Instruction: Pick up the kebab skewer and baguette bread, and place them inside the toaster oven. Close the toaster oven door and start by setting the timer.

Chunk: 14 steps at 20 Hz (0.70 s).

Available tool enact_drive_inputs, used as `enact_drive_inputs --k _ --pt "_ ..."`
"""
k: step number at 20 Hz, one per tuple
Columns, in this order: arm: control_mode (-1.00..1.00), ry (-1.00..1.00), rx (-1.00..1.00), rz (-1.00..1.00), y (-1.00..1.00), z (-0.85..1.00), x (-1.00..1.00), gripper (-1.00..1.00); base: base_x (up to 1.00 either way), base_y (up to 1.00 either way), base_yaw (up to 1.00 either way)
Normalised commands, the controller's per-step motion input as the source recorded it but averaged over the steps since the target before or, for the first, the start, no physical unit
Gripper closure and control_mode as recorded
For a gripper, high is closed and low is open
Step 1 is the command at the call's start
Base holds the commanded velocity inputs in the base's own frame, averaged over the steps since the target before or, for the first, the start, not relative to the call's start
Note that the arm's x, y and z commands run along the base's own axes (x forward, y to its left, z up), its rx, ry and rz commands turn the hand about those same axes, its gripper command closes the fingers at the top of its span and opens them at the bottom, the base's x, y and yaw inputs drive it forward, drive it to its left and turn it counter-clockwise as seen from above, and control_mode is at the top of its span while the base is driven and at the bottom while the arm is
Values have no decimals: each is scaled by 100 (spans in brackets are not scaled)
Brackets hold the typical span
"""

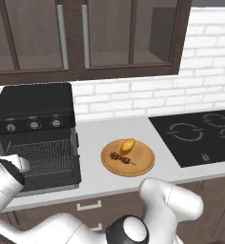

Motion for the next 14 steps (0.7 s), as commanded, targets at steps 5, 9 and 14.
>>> enact_drive_inputs --k 5,9,14 --pt "-100 -20 33 -13 -100 15 -13 -100 0 0 0" --pt "-100 -12 39 -12 -100 19 -22 -100 0 0 0" --pt "-100 0 52 -4 -100 18 -16 -100 0 0 0"
